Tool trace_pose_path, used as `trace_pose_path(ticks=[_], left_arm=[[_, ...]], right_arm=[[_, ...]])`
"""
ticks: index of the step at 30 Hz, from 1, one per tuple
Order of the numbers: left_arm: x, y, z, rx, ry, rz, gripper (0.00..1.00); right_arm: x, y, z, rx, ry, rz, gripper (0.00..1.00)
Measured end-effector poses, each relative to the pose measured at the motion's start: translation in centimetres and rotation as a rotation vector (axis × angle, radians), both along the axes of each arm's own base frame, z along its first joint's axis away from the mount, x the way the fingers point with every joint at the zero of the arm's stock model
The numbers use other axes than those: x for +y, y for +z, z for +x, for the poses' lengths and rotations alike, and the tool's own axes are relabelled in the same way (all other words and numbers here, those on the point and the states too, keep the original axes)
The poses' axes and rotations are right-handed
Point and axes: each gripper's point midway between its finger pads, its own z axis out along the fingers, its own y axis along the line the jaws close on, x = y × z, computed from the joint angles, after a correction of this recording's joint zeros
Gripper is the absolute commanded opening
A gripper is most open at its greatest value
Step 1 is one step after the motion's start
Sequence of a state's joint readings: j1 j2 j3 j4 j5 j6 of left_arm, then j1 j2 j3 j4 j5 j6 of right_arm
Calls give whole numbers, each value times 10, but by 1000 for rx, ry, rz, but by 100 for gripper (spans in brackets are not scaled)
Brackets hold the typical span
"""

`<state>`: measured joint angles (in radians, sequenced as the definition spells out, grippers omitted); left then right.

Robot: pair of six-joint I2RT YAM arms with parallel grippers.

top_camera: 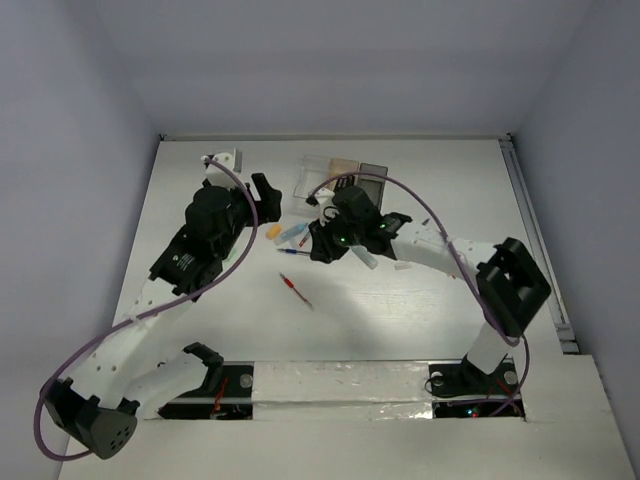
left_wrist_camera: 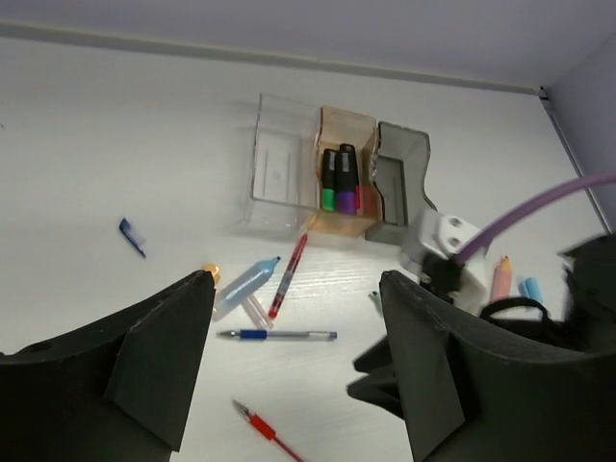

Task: Sort the stationery into containers
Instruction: Pick up the pen from the center of the board.

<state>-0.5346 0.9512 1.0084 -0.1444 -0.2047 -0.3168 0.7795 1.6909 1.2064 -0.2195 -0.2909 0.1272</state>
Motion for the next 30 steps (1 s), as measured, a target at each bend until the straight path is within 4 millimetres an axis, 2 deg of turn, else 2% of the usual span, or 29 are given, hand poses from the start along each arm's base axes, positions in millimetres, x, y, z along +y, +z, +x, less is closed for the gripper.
trace_pose_path(ticks=[3, 9, 13, 20, 30], left_arm=[[8, 5, -14, -10, 4, -24, 72], [28, 63, -41, -165, 14, -106, 80], [32, 81, -50, -222, 2, -123, 83], [31, 79, -50, -223, -11, -100, 86], [29, 78, -50, -223, -26, -94, 85]], right_arm=[[18, -11, 3, -5, 101, -30, 38], [55, -36, 41, -51, 200, -92, 40], [67, -57, 60, -61, 226, -149, 41], [72, -81, 68, -58, 266, -243, 41], [87, -84, 61, -97, 309, -289, 41]])
